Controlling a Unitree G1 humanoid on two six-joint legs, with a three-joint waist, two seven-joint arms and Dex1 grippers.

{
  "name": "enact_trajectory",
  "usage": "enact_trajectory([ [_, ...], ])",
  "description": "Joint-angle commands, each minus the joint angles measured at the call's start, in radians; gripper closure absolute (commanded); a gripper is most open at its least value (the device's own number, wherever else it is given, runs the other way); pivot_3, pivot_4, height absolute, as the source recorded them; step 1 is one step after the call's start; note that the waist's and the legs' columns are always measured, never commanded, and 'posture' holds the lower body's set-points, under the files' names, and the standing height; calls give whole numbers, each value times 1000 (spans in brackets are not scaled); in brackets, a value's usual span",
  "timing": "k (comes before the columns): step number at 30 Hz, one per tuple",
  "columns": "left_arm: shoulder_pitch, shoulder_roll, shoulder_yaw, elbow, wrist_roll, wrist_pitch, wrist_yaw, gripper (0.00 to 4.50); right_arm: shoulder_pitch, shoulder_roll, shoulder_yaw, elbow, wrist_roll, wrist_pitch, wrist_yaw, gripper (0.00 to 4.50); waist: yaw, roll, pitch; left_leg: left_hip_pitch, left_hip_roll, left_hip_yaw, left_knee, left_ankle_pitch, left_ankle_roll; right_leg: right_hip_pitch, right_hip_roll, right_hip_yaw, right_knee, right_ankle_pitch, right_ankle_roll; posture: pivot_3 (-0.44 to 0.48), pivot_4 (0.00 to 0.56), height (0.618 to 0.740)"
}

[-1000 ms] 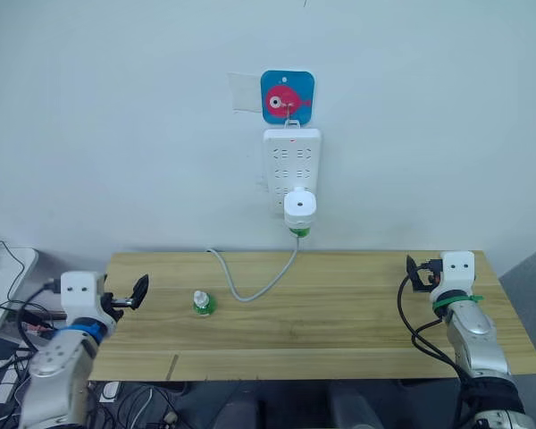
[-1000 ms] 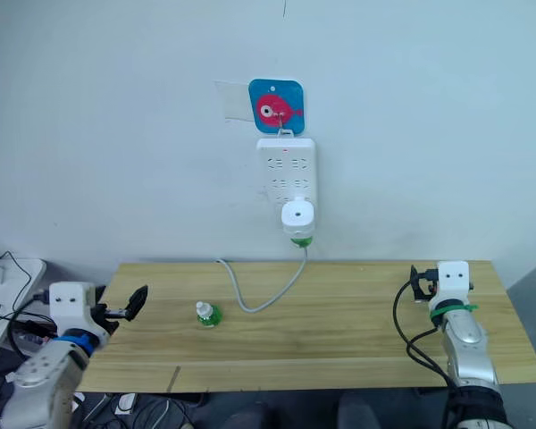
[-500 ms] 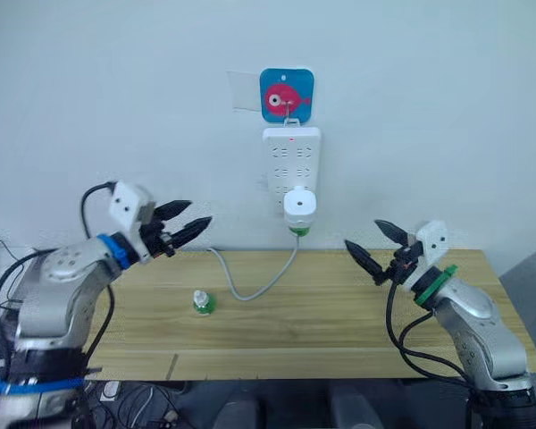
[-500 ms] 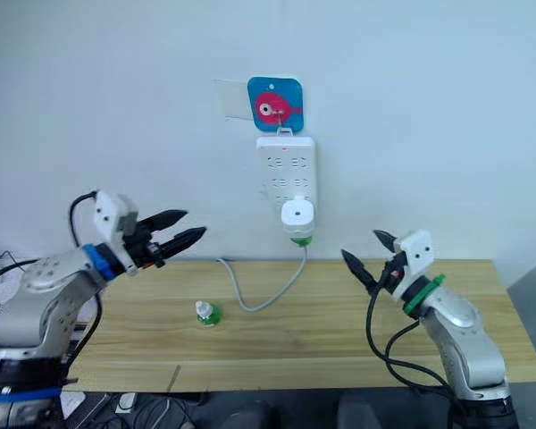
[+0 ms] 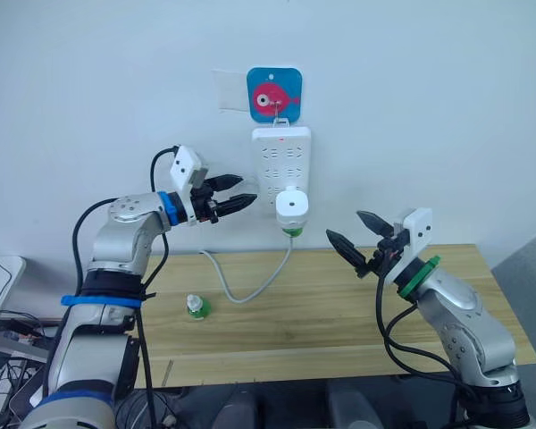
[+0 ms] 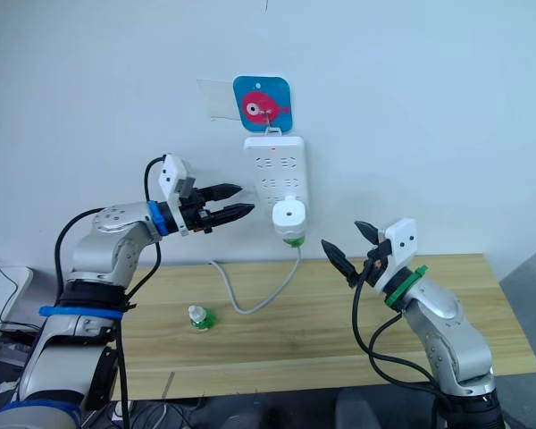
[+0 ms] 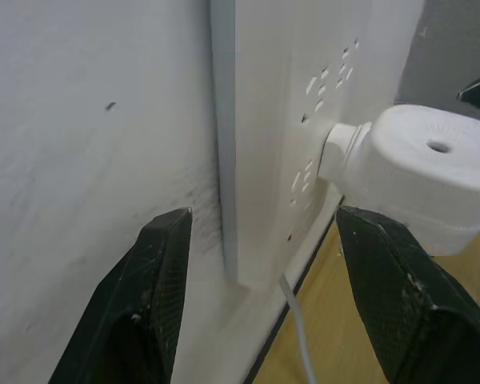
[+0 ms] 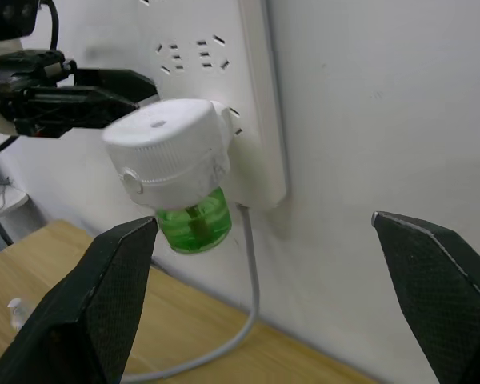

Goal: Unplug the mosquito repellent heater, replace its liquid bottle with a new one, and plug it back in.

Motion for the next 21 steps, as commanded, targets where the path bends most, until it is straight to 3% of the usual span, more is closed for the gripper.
enact_trajectory([
  [1,-63,-30,0,77,27,-64,-16,1537,3,3,-9,-37,-1,-27,0,0,-5,0,0,0,0,0,0,0,0,0,0,0,0,0,0,-195,136,740],
  [10,-158,-111,4,284,80,-184,-52,1537,11,12,3,-54,-11,-19,-22,0,-13,-2,3,-1,-1,-1,13,0,1,2,0,-1,9,0,1,-218,145,740],
  [21,-180,-152,9,277,69,-152,-126,1537,-12,37,40,-71,0,17,-50,0,-28,-5,7,0,-1,-1,14,0,1,1,0,0,12,1,4,-206,151,740],
])
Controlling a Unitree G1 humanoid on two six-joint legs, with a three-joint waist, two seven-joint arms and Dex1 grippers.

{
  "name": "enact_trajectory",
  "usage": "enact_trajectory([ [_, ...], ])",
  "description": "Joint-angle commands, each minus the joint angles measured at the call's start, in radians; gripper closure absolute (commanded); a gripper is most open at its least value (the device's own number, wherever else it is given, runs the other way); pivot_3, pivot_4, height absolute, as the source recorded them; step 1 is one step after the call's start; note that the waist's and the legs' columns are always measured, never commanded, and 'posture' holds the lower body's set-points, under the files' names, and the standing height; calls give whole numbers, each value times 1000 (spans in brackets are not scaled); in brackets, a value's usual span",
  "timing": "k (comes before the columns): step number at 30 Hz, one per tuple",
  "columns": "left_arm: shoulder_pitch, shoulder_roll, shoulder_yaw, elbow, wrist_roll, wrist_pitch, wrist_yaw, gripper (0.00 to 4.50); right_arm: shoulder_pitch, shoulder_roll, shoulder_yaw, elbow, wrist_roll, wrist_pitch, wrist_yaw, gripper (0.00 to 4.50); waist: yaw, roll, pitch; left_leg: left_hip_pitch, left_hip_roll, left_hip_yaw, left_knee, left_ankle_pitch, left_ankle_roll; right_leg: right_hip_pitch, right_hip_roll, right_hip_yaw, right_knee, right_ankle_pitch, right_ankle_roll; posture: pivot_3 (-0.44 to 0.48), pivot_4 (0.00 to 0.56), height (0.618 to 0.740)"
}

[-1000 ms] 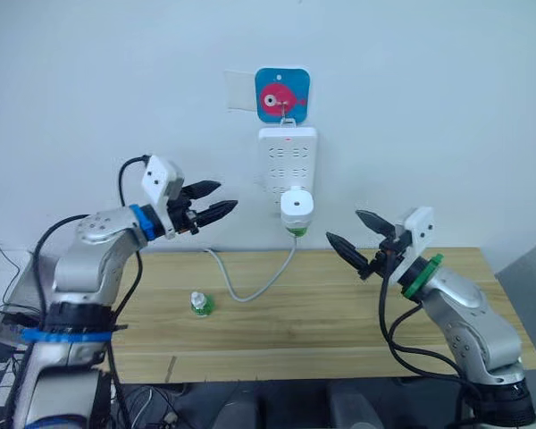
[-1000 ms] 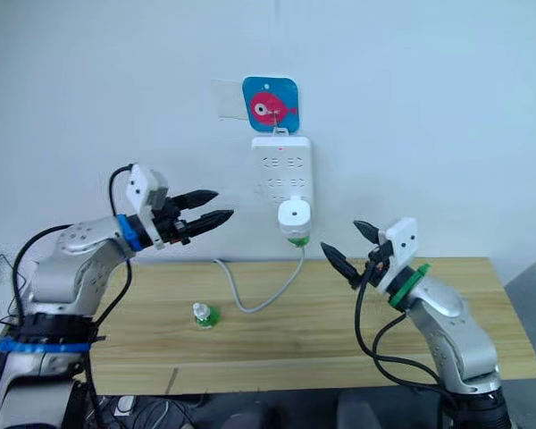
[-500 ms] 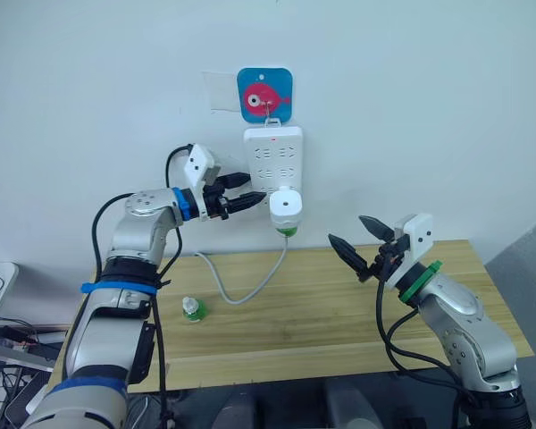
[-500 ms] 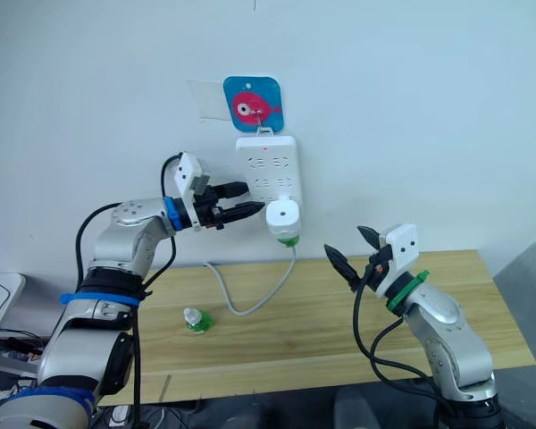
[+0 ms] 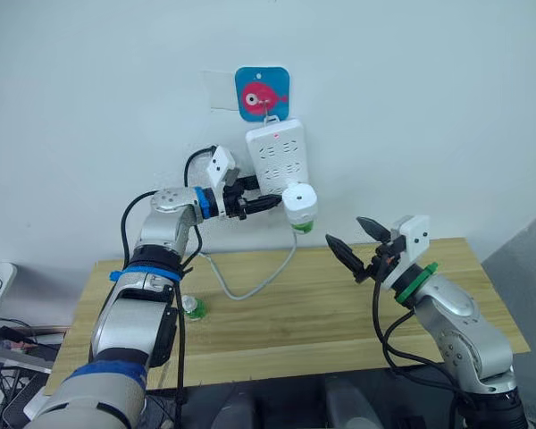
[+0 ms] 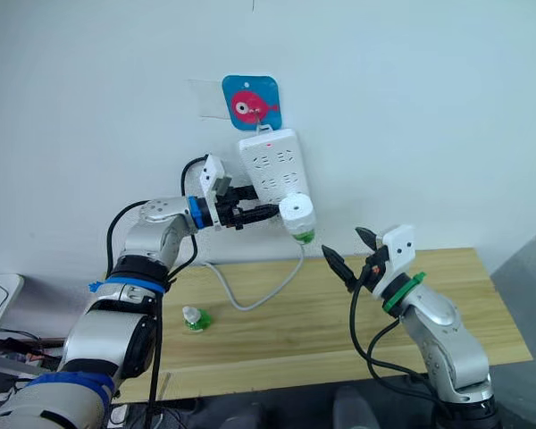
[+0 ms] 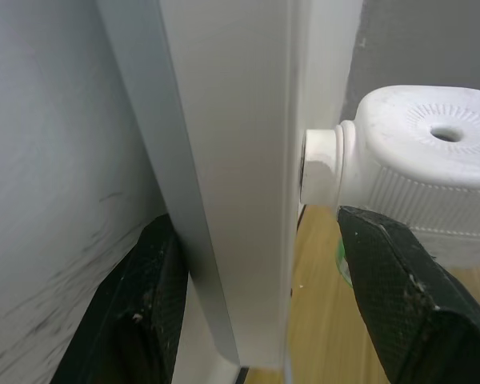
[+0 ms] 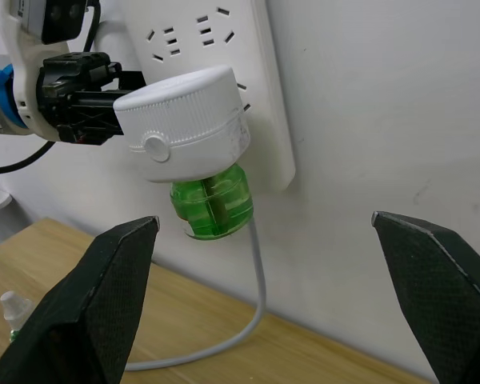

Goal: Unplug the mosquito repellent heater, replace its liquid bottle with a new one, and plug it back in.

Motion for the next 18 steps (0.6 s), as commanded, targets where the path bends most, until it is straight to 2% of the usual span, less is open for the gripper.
enact_trajectory([
  [1,-24,-5,16,-37,-16,15,-22,1537,-28,16,13,-65,7,12,-18,0,0,0,0,0,0,0,0,0,0,0,0,0,0,0,0,-205,155,740],
  [2,-21,-4,17,-43,-18,22,-27,1537,-31,19,15,-67,8,16,-21,0,0,0,2,0,0,0,0,0,0,0,0,0,0,0,0,-205,155,740],
  [5,-11,-1,23,-60,-21,36,-35,2065,-42,28,19,-69,9,27,-28,0,1,-1,7,0,0,0,0,0,0,0,0,0,0,0,0,-205,155,740],
  [9,-5,6,32,-63,-21,47,-34,3182,-58,34,35,-83,10,52,-39,0,0,-1,12,0,0,0,0,0,0,0,0,0,0,0,0,-200,160,740],
  [18,-2,-4,35,-69,-13,57,-16,3183,-171,90,140,-100,-97,134,-166,0,0,-1,16,0,0,0,0,0,0,-1,0,0,0,0,0,-203,173,740],
])
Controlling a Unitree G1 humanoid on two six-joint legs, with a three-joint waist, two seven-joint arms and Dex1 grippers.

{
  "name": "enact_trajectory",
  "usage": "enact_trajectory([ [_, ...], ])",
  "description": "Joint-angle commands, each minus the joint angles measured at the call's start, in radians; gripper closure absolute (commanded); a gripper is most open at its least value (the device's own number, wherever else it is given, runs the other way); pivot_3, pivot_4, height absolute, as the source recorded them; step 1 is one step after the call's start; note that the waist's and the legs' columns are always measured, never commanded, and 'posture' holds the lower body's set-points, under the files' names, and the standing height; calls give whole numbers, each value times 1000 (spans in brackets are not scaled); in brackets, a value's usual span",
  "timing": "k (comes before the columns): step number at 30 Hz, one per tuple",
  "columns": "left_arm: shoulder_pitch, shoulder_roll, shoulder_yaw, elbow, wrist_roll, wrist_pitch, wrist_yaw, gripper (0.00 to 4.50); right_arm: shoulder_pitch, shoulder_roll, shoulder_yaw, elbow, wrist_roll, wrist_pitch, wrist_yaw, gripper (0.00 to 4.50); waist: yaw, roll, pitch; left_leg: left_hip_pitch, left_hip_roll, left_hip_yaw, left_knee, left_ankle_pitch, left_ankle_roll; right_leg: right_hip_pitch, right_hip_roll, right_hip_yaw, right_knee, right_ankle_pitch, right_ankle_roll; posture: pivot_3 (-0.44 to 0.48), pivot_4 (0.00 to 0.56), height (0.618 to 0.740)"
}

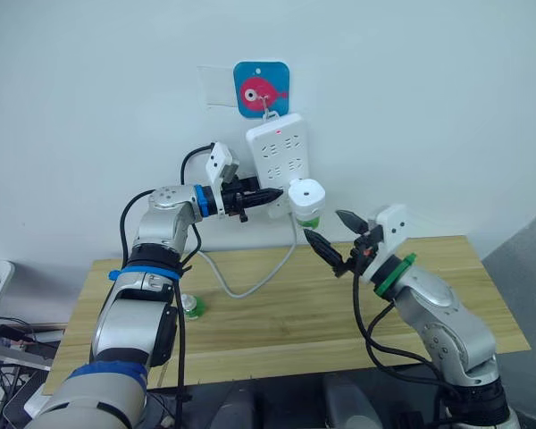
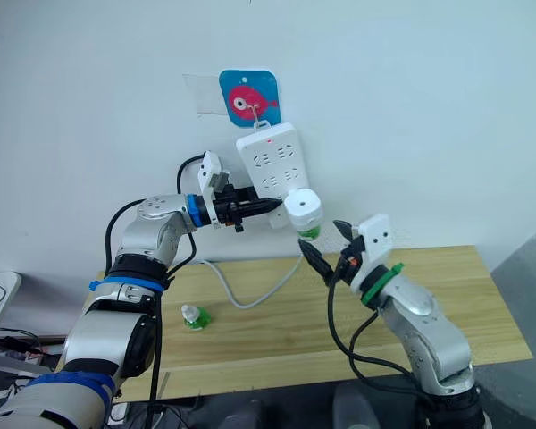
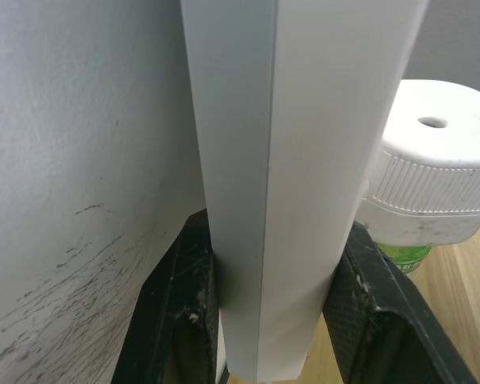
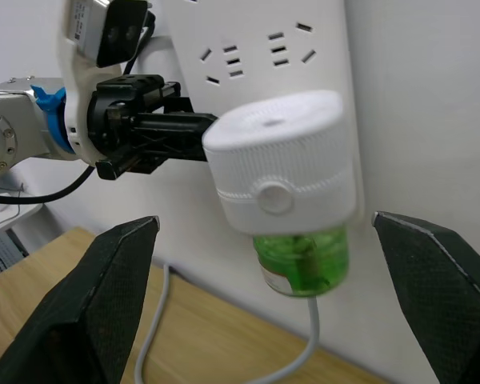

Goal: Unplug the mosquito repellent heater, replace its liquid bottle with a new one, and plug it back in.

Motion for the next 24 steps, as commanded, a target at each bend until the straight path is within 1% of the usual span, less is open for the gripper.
enact_trajectory([
  [1,-4,-5,5,-31,-1,-1,5,3183,-52,31,39,-23,-60,11,-60,0,0,0,0,0,0,0,0,0,0,0,0,0,0,0,0,-203,173,740],
  [8,-3,-7,3,-33,1,-1,3,3183,-150,81,104,63,-169,17,-109,0,0,0,1,0,0,0,0,0,0,0,0,0,0,0,0,-204,175,740],
  [14,-1,-11,2,-36,3,-3,7,3183,-197,98,109,140,-247,-16,-130,0,0,0,1,0,0,-1,0,0,0,0,0,0,0,0,0,-198,176,740],
  [17,4,-10,3,-41,3,-4,10,3183,-198,103,106,148,-262,-23,-128,538,0,0,1,0,0,-1,0,0,0,0,0,0,-1,0,0,-198,176,740],
  [19,8,-10,3,-45,4,-5,12,3183,-195,108,102,148,-264,-29,-123,1244,0,0,1,0,0,-1,0,0,0,0,0,0,-1,0,0,-196,174,740],
  [20,10,-10,4,-46,4,-5,13,3183,-192,110,100,145,-265,-29,-119,1519,0,0,1,0,0,-1,0,0,0,0,0,0,-1,0,0,-196,174,740],
  [24,11,-9,6,-43,7,-11,25,3183,-171,112,94,108,-254,-10,-103,1540,1,0,1,0,0,-1,0,0,0,0,0,0,-1,0,0,-195,171,740],
])
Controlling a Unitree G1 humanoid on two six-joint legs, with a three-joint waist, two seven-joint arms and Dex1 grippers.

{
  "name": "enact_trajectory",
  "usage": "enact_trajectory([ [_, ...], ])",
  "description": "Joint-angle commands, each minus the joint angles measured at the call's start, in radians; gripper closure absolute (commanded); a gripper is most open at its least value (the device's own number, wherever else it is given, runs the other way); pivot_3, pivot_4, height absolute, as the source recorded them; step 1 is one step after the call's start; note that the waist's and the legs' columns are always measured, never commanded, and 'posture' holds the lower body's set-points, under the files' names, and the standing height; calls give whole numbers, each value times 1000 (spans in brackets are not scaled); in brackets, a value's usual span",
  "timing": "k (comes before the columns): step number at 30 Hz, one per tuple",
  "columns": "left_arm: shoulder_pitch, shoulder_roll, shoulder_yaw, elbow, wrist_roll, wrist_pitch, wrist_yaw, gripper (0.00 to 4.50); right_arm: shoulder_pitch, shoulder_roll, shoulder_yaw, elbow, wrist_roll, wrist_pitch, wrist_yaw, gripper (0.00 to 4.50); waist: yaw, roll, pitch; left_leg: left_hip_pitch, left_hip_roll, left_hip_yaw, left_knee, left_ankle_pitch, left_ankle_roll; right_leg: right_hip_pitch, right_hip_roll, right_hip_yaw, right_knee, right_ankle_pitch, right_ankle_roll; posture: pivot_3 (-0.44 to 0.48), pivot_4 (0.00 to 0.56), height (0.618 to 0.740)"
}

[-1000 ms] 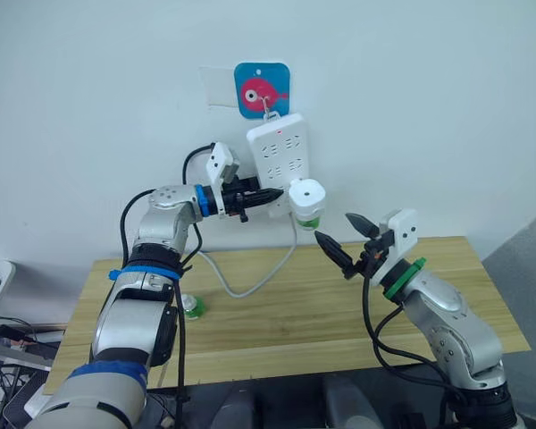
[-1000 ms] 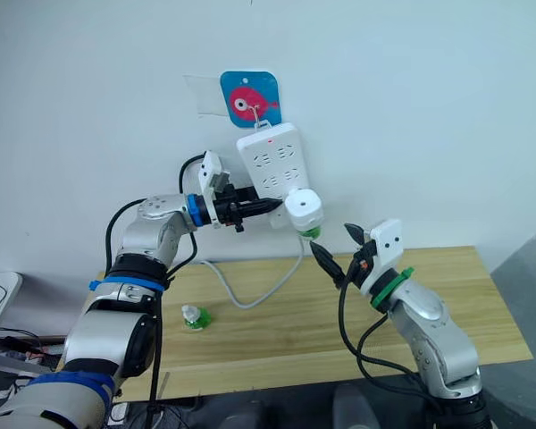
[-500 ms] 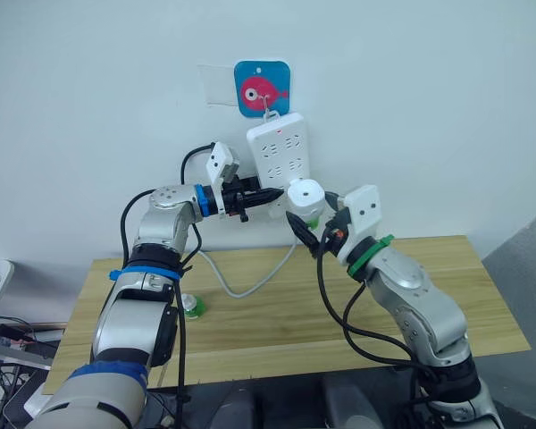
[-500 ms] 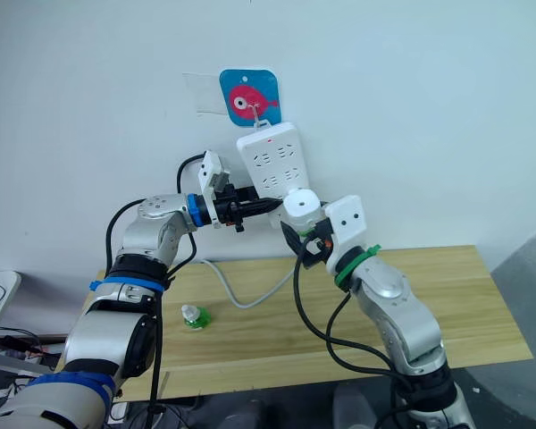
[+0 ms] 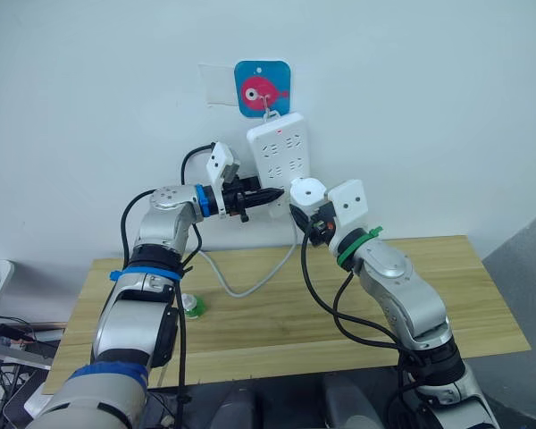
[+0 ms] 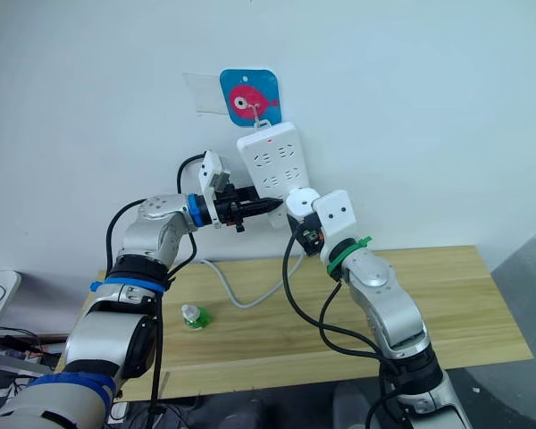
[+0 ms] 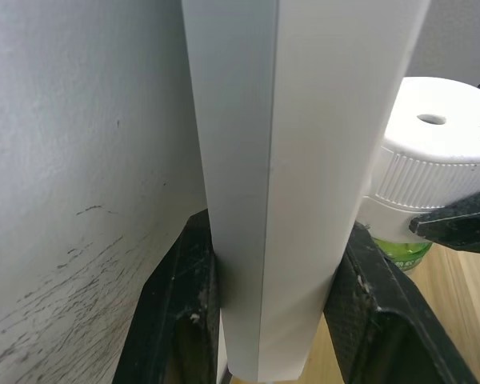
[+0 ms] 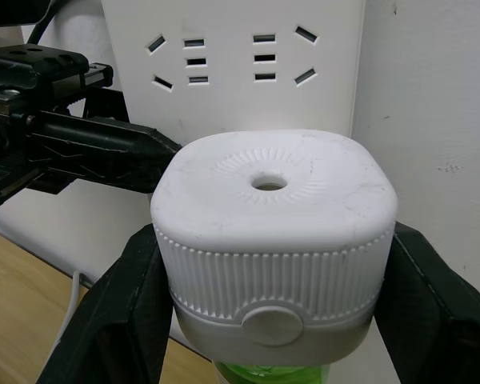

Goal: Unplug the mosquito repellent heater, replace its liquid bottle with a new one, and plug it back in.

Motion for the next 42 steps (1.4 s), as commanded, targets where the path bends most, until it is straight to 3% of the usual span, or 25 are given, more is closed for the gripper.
enact_trajectory([
  [1,2,-3,5,-22,6,-12,18,3183,19,-3,-15,-78,10,-2,20,1540,1,0,0,0,0,0,0,0,0,0,0,0,0,0,0,-195,171,740],
  [7,-20,-4,22,23,18,-23,69,3183,111,-43,-36,-209,32,68,42,1540,4,0,0,-2,-1,-1,-1,-1,0,0,-1,-1,-3,-1,2,-197,173,740],
  [17,9,18,28,10,24,-42,93,3183,115,-57,-94,-234,44,78,48,1540,0,-1,1,1,0,0,0,1,-1,1,0,0,1,0,2,-187,159,740],
  [22,92,71,59,-79,-2,-6,105,1556,140,-35,-249,-196,152,58,66,1540,-6,-1,1,0,0,0,0,0,0,-1,0,1,2,0,1,-182,156,740],
  [27,254,136,74,-276,-22,55,118,11,165,88,-407,-129,333,72,49,1540,-18,0,1,-2,3,0,-2,0,-1,-6,0,2,3,0,1,-164,151,740],
  [32,491,151,66,-659,-77,110,135,11,169,223,-577,-47,600,162,-35,1540,-20,1,0,-13,5,1,-2,0,-1,-17,-1,4,4,1,-1,-151,141,740],
  [36,616,97,10,-906,-71,121,214,11,154,263,-674,8,812,223,-124,1540,-1,1,0,-19,6,2,-1,1,-2,-22,-2,5,4,2,-2,-125,131,740],
  [42,611,-43,-110,-934,2,58,329,11,160,265,-699,32,1090,270,-248,1540,26,4,-1,-16,8,5,0,1,-2,-19,1,2,4,4,-5,-123,127,740],
])
